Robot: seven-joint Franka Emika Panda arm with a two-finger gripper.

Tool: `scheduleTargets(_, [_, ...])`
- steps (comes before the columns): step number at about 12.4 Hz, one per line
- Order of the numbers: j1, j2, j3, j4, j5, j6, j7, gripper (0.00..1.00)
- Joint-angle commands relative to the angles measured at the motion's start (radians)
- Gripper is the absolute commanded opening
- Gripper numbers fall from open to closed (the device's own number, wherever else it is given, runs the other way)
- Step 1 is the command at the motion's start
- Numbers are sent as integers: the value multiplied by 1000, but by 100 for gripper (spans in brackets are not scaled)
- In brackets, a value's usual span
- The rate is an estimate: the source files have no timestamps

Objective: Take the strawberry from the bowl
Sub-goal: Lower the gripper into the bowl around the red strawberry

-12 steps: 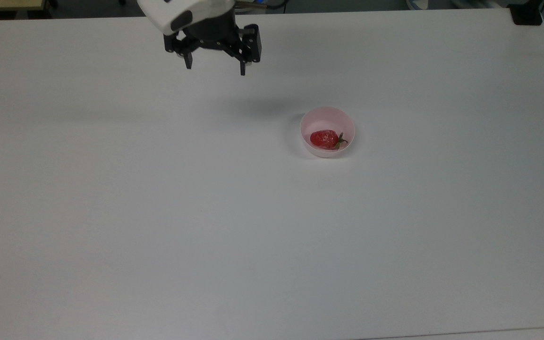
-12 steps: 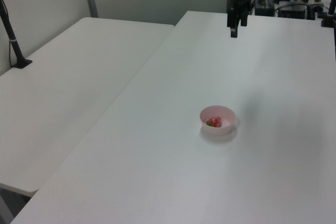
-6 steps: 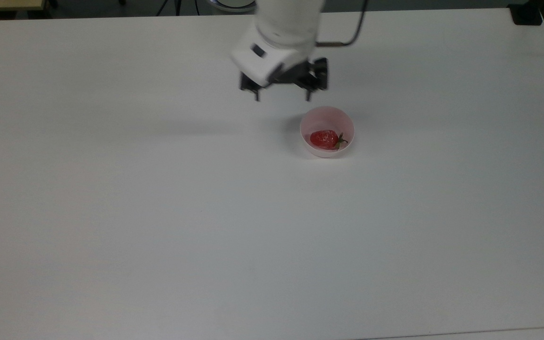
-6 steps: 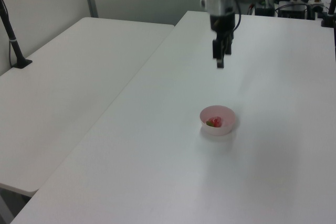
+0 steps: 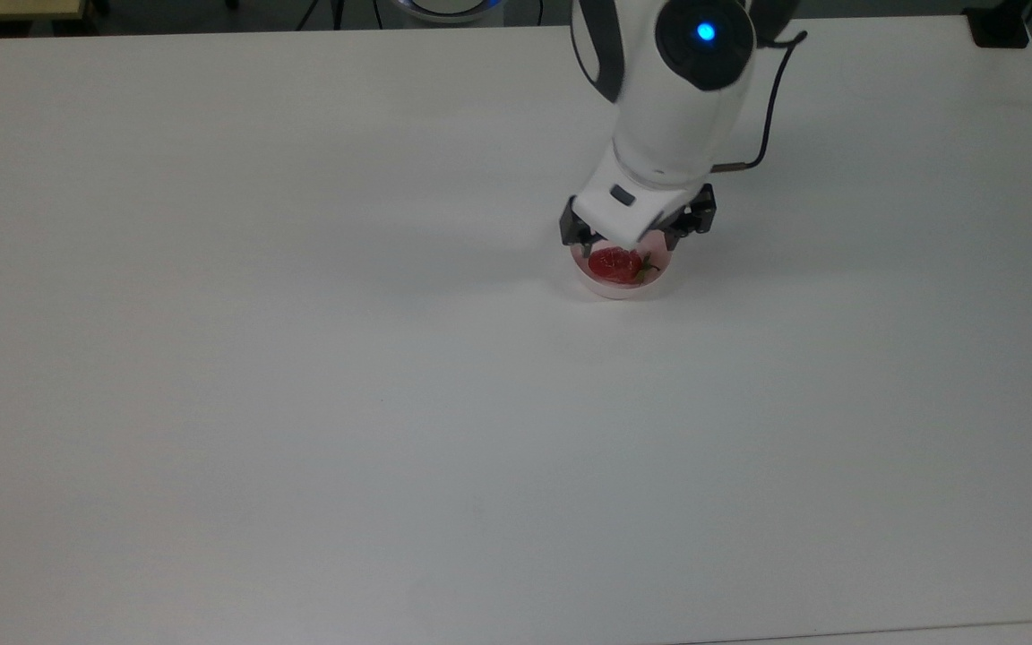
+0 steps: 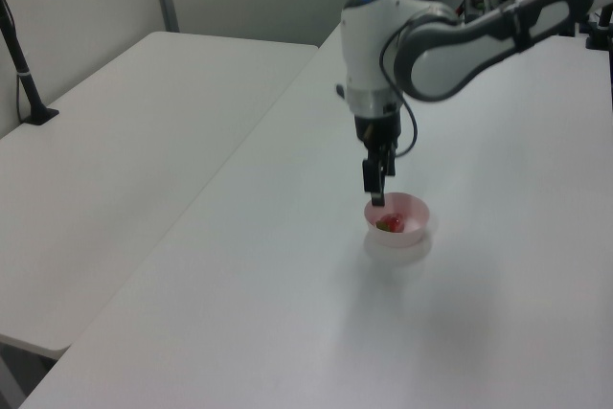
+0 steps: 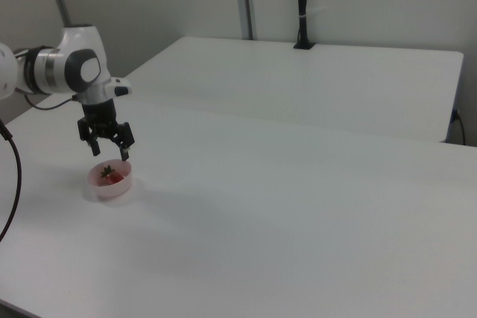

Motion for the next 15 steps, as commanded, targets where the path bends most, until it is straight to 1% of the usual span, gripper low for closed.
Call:
scheduleTargets(1, [21,9,-11,-17,9,14,-144,96])
scheduleTargets(6, [22,14,-11,-57,0,14,-290,93])
scheduleTargets(7, [24,17,-11,-59,-23,14,-319,93])
scheduleTargets(13, [48,67,-11,-61,-90,17,-327,93])
scheduleTargets(14, [53,69,-11,-61,-92,17,-326,90])
scheduleTargets(15, [55,70,-11,-61,-93,17,-327,85])
